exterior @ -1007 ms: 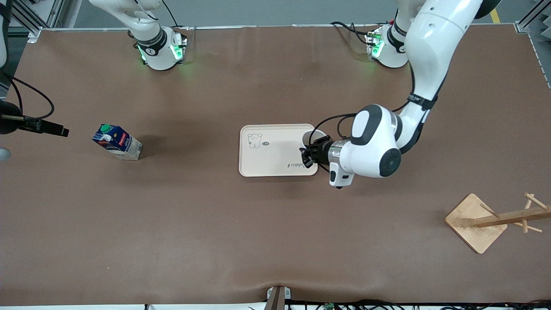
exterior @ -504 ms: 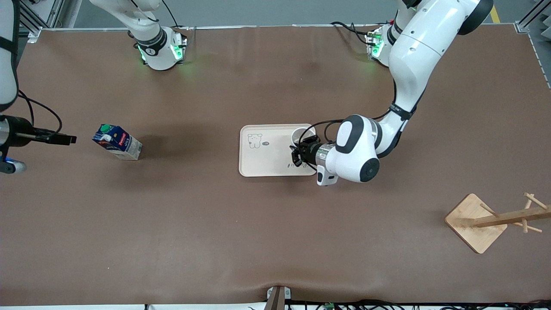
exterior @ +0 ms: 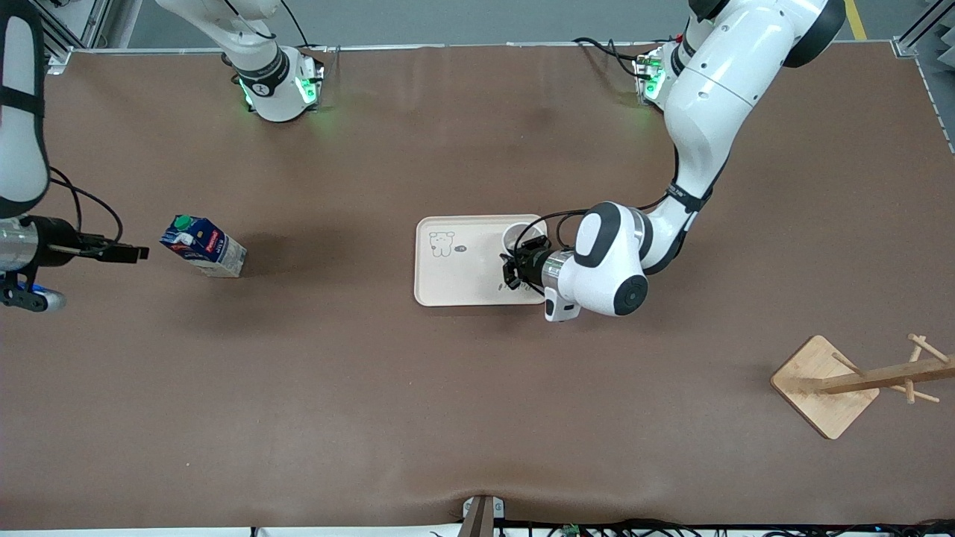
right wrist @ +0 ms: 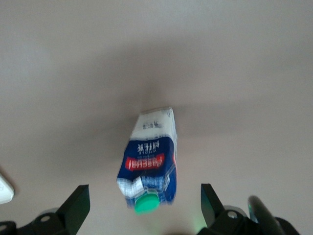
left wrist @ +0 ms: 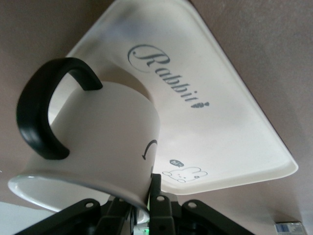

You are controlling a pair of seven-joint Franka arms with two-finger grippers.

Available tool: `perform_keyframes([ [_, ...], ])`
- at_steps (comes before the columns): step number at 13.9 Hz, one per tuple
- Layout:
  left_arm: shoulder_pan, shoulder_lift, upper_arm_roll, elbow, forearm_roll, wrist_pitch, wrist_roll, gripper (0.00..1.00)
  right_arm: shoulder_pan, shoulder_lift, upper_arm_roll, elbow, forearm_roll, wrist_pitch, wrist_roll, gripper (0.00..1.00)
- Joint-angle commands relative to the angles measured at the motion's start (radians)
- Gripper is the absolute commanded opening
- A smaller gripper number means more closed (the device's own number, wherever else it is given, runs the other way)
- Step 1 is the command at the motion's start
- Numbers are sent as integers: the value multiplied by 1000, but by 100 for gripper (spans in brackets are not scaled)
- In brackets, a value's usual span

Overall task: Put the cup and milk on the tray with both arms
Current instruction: 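Lower the mug onto the tray while the right gripper grasps the milk carton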

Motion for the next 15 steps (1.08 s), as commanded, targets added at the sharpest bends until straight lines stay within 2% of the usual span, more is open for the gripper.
perform_keyframes([
  [1,-10,12,5,15,28,5,-16,0,1,-152,10,-269,10,174,7,100],
  [6,-8,13,9,16,44,5,-15,0,26,-217,12,-396,10,193,7,100],
  [9,-10,13,22,16,44,3,-15,0,38,-263,10,-503,10,317,6,100],
  [10,-10,15,22,18,44,5,-15,0,38,-272,10,-538,7,372,-7,92],
  [11,-10,16,25,18,44,5,-15,0,37,-278,10,-563,7,404,-8,79],
  [12,-10,23,26,19,44,5,-16,0,37,-280,10,-572,2,415,-11,46],
  [13,-10,27,26,21,44,5,-16,13,37,-280,10,-575,1,416,-25,28],
  [14,-8,30,25,21,44,5,-15,47,37,-278,10,-578,1,416,-54,0],
  [15,-10,30,26,22,45,3,-15,99,37,-280,10,-574,1,412,-66,0],
])
